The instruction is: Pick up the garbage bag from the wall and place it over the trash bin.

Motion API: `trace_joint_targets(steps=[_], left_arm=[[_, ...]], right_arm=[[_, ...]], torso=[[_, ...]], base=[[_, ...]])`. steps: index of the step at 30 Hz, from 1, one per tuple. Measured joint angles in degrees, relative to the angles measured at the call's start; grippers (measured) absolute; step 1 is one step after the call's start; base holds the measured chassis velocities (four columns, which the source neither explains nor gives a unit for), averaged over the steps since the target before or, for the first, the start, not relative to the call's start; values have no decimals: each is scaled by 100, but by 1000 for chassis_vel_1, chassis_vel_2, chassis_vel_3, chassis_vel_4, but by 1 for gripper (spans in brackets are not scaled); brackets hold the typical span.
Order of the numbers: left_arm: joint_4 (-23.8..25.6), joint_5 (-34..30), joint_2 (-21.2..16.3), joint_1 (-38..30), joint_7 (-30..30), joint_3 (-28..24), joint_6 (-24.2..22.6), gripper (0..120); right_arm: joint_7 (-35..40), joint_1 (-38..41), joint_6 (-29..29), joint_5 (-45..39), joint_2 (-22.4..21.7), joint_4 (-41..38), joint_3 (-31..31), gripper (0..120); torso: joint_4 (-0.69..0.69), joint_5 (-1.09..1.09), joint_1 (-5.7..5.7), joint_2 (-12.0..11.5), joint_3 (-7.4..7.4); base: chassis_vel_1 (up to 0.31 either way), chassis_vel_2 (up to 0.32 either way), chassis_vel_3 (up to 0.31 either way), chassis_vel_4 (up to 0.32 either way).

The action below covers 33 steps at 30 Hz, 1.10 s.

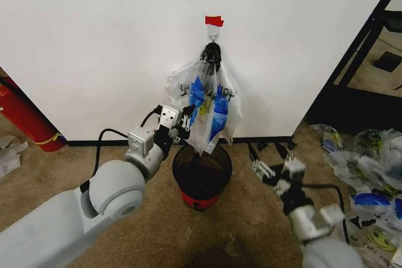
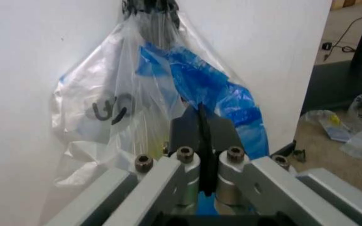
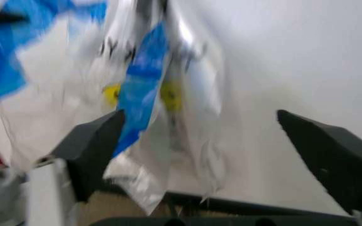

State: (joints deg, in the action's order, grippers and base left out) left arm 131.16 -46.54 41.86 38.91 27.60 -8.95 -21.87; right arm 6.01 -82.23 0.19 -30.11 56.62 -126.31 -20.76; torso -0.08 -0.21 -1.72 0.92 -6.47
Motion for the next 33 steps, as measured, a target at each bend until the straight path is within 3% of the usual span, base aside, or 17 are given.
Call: trace_joint_targets(steps=[4,6,19,33], left_arm=[[-55,-78,104,-36,33,-31,-51,0],[-235,-95,255,-240,71,-234,-82,0],[-290,-106,275,-345,70,-395,-93,0],[-393,-70,335,-357,59,-448,-62,0]], right_arm=[[-61,771,-81,-297,-353,371,495,100],[-42,1923,-252,-205,-561,775,1358,100],[616,2798,-436,138,121,1433,2100,97],[866,2970,-548,220,349,1628,2226,42]], torso=[[4,-2,0,0,0],[2,-2,-1,0,-1],[2,-2,-1,0,0],[2,-2,0,0,1]], base=[[0,0,0,0],[0,0,0,0],[0,0,0,0],[0,0,0,0]])
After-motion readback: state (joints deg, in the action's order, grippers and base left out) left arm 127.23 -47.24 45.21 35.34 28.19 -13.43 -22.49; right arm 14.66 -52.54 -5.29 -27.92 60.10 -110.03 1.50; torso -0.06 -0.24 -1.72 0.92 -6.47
